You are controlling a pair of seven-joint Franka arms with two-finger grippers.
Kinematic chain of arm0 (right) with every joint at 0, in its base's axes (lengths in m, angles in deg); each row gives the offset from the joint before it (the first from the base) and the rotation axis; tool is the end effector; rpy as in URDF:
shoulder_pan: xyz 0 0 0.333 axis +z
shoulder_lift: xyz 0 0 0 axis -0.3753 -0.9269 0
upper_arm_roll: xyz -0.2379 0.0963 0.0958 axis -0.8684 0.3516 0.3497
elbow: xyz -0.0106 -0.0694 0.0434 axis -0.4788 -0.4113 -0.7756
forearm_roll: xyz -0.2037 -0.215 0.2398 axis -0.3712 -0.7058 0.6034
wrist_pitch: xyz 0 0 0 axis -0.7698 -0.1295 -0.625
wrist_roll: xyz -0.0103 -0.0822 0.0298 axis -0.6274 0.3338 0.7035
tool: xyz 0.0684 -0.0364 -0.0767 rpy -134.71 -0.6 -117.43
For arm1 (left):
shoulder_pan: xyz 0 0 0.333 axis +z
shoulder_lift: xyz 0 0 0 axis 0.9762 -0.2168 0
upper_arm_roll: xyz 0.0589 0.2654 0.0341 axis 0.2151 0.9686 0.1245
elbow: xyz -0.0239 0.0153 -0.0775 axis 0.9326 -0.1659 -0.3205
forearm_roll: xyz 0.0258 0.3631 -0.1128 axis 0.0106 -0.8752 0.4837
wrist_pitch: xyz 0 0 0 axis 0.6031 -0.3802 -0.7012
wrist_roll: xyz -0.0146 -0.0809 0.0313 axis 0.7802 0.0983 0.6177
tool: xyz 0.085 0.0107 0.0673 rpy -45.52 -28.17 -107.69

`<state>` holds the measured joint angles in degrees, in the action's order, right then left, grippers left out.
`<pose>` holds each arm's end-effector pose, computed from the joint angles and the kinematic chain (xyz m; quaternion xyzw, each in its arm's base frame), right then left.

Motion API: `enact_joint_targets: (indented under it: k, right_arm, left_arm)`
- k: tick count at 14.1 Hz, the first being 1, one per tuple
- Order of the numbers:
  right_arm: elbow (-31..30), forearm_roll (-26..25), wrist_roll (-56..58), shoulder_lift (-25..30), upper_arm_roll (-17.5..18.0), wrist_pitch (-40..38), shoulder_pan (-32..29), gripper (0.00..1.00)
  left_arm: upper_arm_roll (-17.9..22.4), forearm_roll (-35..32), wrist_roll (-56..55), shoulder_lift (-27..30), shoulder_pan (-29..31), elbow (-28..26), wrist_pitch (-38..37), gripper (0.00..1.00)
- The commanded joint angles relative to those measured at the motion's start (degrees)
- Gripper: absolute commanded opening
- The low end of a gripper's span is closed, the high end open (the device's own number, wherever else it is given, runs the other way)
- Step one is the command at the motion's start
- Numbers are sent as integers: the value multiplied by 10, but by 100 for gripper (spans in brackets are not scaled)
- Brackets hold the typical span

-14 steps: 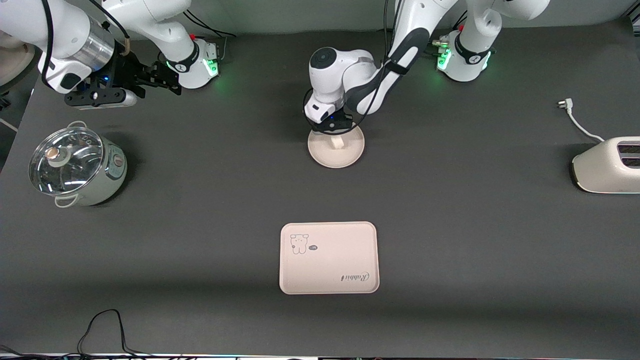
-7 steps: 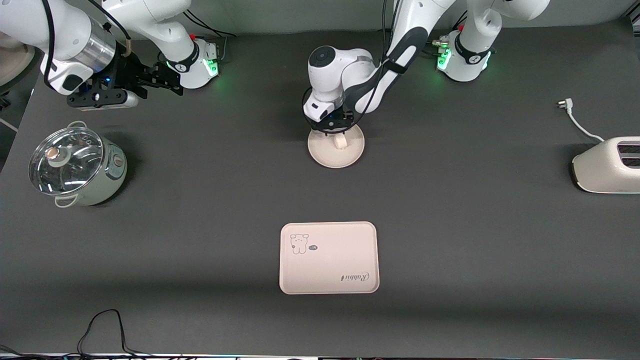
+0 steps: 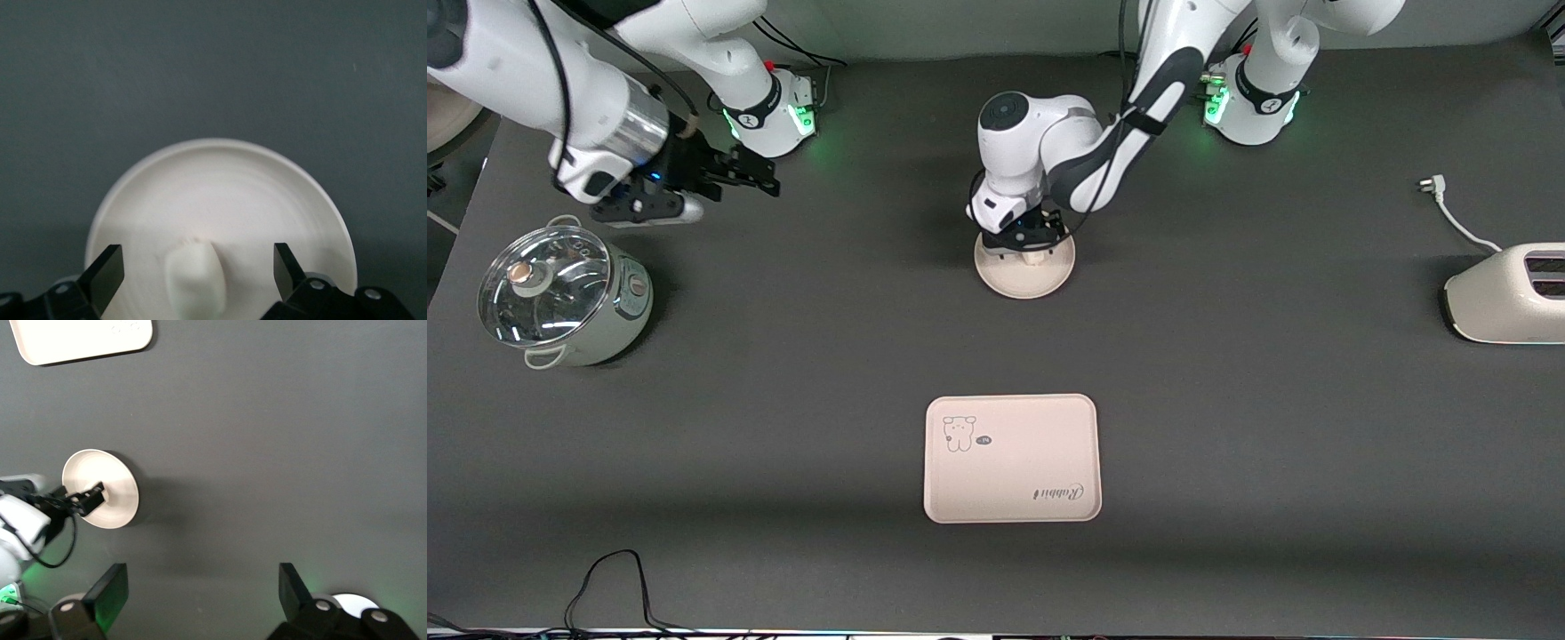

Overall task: Place bun in plate and plate on tray
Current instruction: 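Withdraw the left gripper while the right gripper reaches toward the plate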

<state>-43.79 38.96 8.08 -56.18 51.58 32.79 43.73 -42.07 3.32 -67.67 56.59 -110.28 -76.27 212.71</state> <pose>0.4468 0.1624 0.4947 -0.9895 0.0398 0.0906 0.1050 0.3285 -0.4752 0.2101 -0.9963 -0.0239 -0.0688 0.0454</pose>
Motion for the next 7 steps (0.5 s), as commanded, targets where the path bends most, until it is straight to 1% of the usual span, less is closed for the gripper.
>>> enact_joint_targets:
  k: [1,3,4,6,7]
  right_arm:
    - [-69,16,-4,14,-4,80,39,100]
    - [-115,37,-4,11,-4,158,76,100]
    - [-134,45,-4,7,-4,184,80,100]
    - [-170,52,-4,5,-3,242,102,100]
    - [-187,52,-2,2,-3,269,105,100]
  left_arm:
    - [-7,9,78,37,31,35,-89,100]
    - [-5,80,174,56,58,78,-136,100]
    - [-3,104,214,66,77,99,-157,100]
    - [-5,116,308,81,132,137,-206,100]
    - [-6,135,371,87,167,162,-233,100]
